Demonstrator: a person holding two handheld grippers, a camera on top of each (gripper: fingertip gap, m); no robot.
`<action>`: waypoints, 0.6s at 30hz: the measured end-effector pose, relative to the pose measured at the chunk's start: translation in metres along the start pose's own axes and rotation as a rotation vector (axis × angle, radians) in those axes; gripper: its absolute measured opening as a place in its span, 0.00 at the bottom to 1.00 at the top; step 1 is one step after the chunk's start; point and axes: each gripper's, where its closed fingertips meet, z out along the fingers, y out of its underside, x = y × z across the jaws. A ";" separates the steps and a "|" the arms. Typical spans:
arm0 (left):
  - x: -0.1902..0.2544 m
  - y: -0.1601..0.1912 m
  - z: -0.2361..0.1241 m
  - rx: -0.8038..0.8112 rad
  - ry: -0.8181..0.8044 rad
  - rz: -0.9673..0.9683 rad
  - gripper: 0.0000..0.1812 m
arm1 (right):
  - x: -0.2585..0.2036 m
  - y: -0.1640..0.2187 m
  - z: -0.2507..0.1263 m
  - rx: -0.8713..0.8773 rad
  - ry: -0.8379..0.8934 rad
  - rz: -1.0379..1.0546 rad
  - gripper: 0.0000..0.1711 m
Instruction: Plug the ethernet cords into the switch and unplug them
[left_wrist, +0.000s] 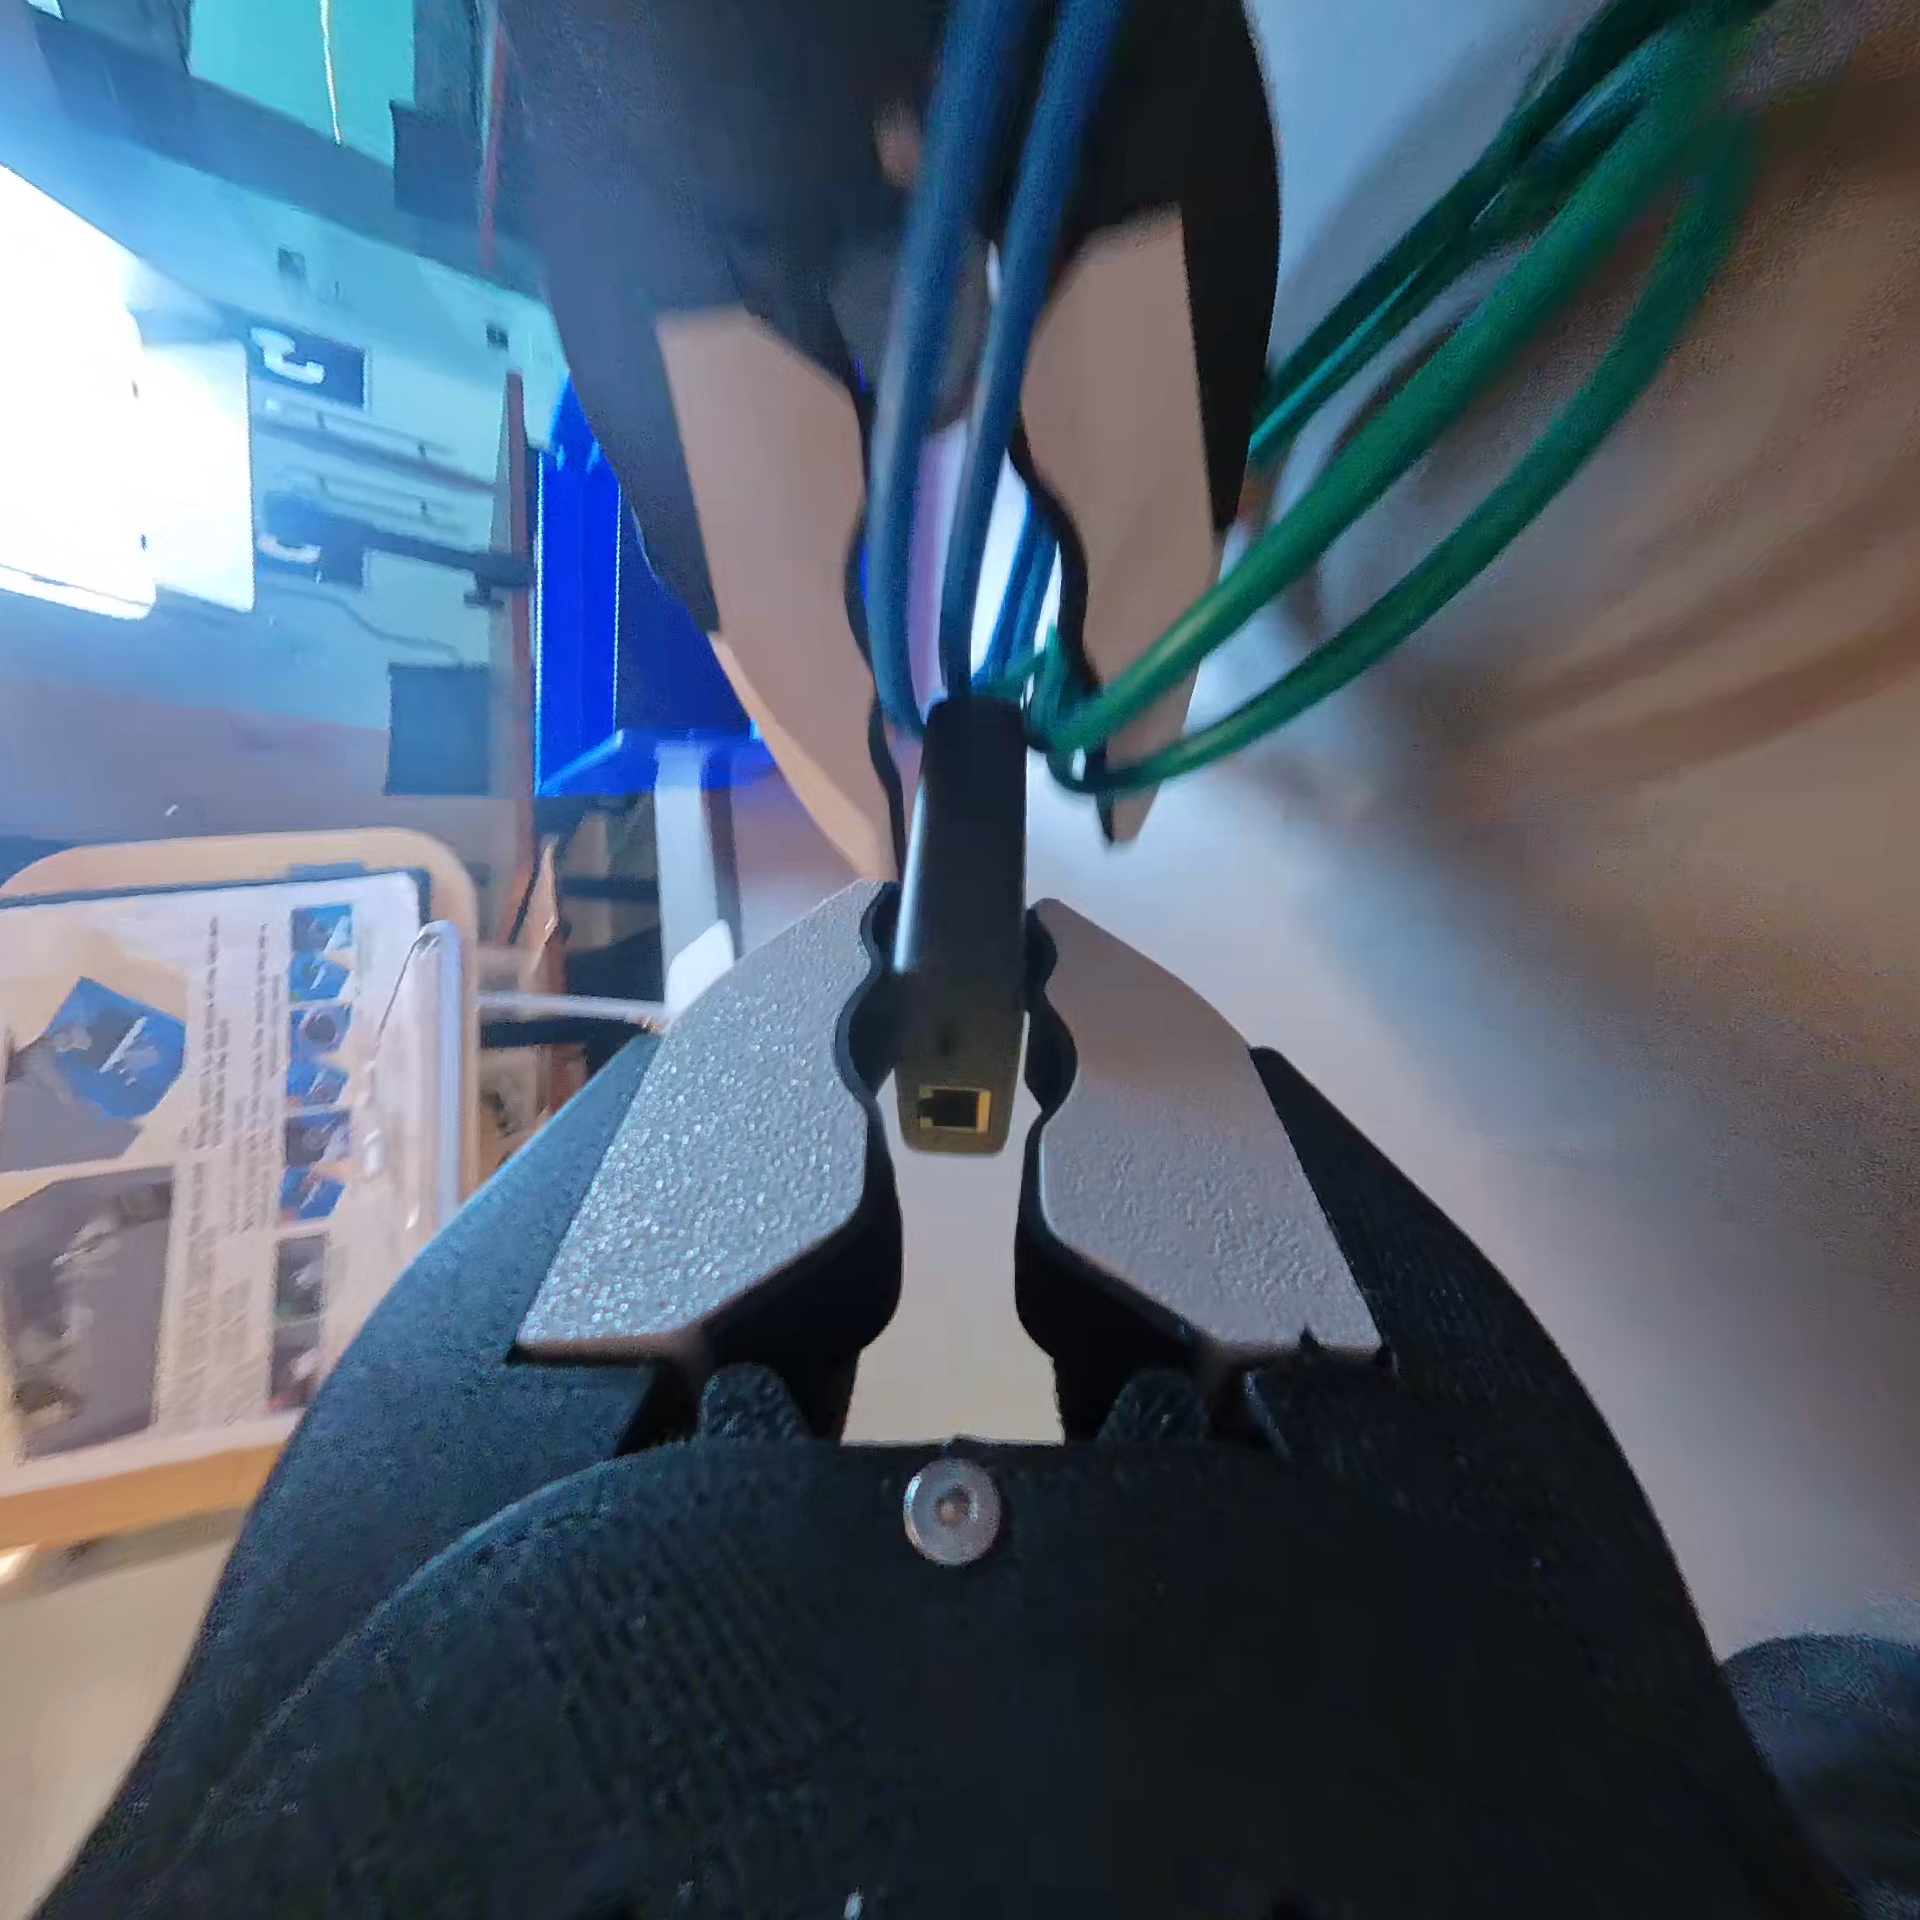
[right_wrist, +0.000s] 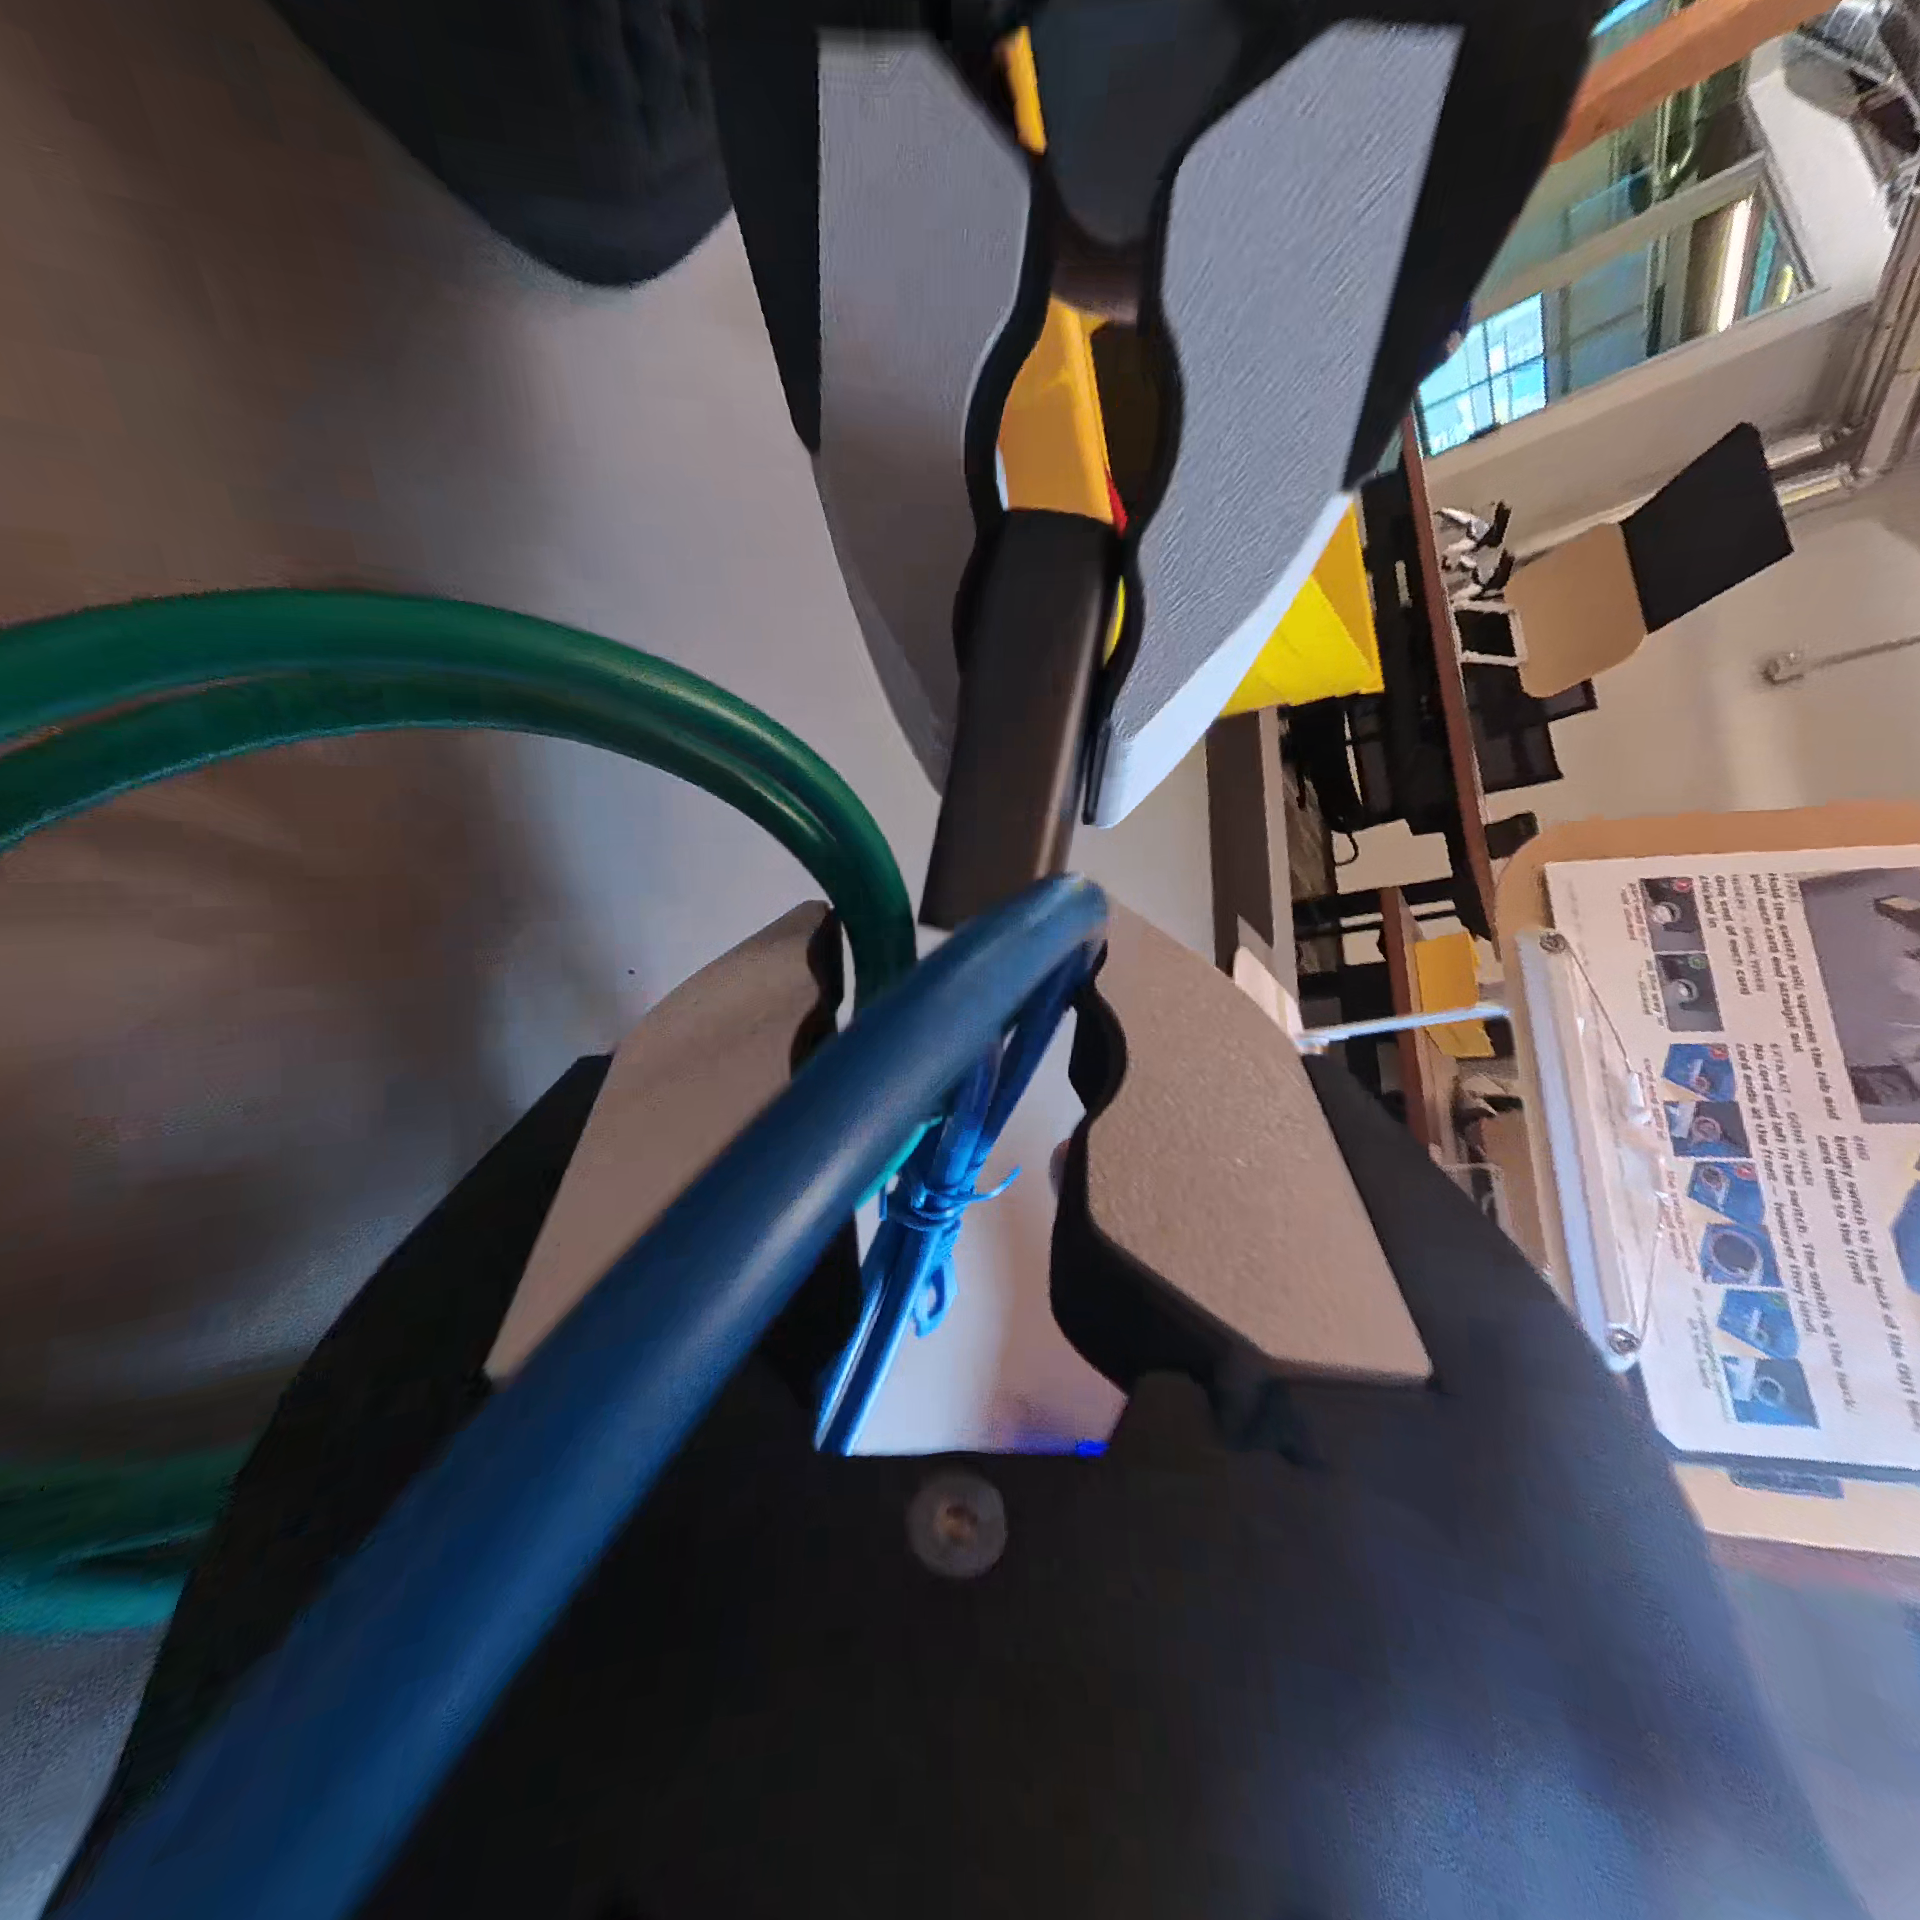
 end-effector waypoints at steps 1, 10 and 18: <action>0.001 -0.010 -0.001 0.047 0.013 -0.024 0.12 | 0.000 0.001 0.002 -0.002 0.012 -0.007 0.24; -0.008 -0.005 -0.004 0.119 -0.037 -0.021 0.12 | 0.013 -0.006 -0.008 0.011 0.092 -0.040 0.16; -0.008 -0.004 0.000 0.162 -0.040 -0.056 0.12 | 0.012 -0.004 -0.010 -0.042 0.085 -0.032 0.16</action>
